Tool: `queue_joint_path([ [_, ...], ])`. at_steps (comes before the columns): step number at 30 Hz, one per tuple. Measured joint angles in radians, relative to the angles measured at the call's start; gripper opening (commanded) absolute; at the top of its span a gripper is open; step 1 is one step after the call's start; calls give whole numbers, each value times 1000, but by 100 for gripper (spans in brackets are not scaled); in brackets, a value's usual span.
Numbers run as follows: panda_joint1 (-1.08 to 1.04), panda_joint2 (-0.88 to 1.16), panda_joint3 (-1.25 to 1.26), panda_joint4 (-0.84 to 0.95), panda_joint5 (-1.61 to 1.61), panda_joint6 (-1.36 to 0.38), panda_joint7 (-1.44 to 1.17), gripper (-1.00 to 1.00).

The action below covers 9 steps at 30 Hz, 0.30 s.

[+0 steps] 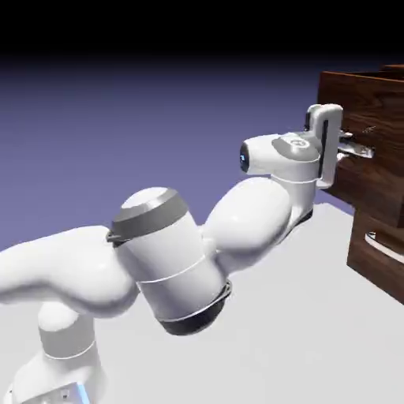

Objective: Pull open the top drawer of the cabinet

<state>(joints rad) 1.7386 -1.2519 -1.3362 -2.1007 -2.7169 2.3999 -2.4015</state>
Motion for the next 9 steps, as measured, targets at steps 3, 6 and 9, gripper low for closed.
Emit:
queue_joint_path([
  [3,-74,-4,36,-92,15,-24,10,100],
  [6,-105,-7,52,-129,21,-31,11,100],
  [9,-197,-16,101,-238,42,-52,20,100],
])
